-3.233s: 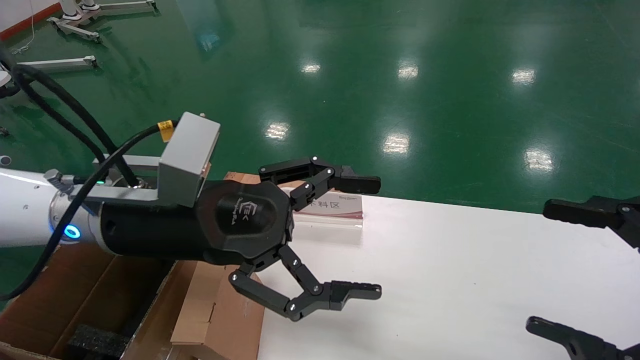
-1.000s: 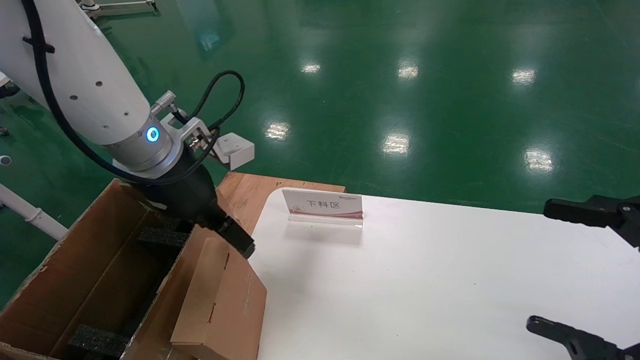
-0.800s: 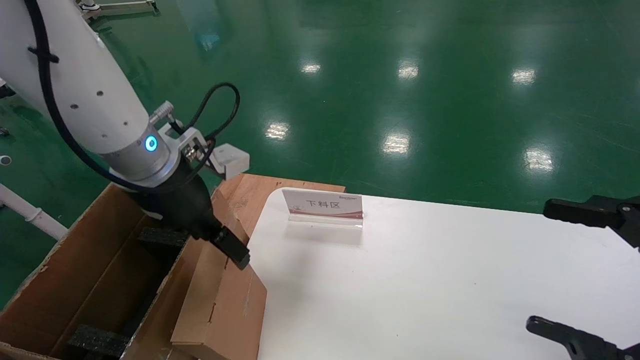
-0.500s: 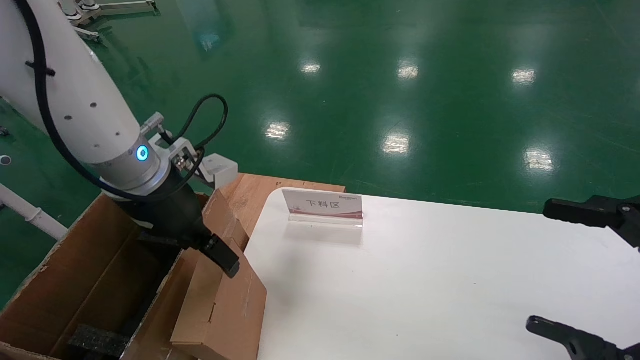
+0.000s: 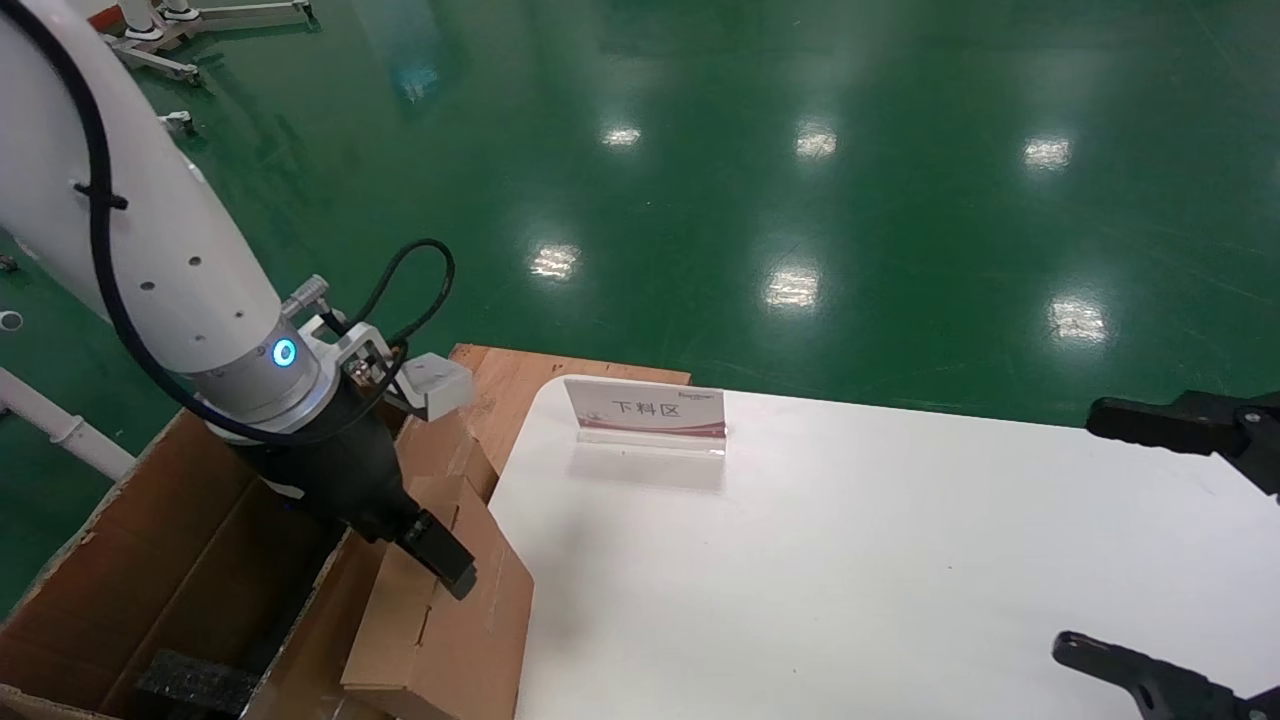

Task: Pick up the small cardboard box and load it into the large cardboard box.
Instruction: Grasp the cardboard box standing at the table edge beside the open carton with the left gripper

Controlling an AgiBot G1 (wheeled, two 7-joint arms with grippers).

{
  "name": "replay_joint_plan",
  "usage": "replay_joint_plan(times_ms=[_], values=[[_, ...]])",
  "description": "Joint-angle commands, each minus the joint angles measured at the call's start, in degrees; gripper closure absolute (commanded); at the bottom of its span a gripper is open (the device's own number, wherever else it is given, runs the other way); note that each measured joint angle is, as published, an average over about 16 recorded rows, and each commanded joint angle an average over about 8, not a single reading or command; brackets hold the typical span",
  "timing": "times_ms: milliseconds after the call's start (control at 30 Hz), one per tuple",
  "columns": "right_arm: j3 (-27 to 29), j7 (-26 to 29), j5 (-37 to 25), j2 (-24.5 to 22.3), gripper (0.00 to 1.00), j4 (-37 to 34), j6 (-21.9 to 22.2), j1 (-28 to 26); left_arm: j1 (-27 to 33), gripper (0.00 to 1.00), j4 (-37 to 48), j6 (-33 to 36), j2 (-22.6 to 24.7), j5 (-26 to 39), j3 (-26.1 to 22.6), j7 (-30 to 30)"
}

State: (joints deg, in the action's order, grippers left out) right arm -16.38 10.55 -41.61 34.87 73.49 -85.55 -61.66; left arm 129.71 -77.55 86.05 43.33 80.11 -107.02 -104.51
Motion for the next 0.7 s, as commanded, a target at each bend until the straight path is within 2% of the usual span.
replay_joint_plan(times_ms=[33, 100, 133, 267, 300, 367, 400, 700], values=[[0.00, 0.00, 0.01, 0.00, 0.07, 0.00, 0.01, 0.00, -0.13, 0.00, 0.00, -0.34, -0.24, -0.25, -0.17, 0.41], [0.00, -0.01, 0.01, -0.01, 0.32, -0.01, 0.01, 0.01, -0.13, 0.00, 0.01, -0.50, -0.34, -0.25, -0.24, 0.53], [0.00, -0.01, 0.02, -0.01, 0.45, -0.01, 0.01, 0.01, -0.13, 0.05, 0.01, -0.60, -0.41, -0.26, -0.27, 0.61], [-0.01, -0.01, 0.02, -0.01, 0.95, -0.01, 0.02, 0.00, -0.15, 0.55, 0.01, -0.59, -0.38, -0.27, -0.15, 0.53], [-0.01, -0.01, 0.02, -0.01, 1.00, -0.01, 0.02, 0.00, -0.15, 0.67, 0.01, -0.56, -0.36, -0.27, -0.13, 0.50], [-0.01, -0.01, 0.02, -0.01, 1.00, -0.01, 0.02, 0.00, -0.16, 0.92, 0.01, -0.49, -0.32, -0.27, -0.09, 0.45], [-0.01, -0.01, 0.02, -0.01, 1.00, -0.01, 0.02, 0.00, -0.16, 1.00, 0.01, -0.46, -0.30, -0.27, -0.08, 0.43], [-0.01, -0.01, 0.02, -0.01, 1.00, -0.01, 0.02, 0.00, -0.17, 1.00, 0.01, -0.26, -0.18, -0.27, 0.03, 0.29]])
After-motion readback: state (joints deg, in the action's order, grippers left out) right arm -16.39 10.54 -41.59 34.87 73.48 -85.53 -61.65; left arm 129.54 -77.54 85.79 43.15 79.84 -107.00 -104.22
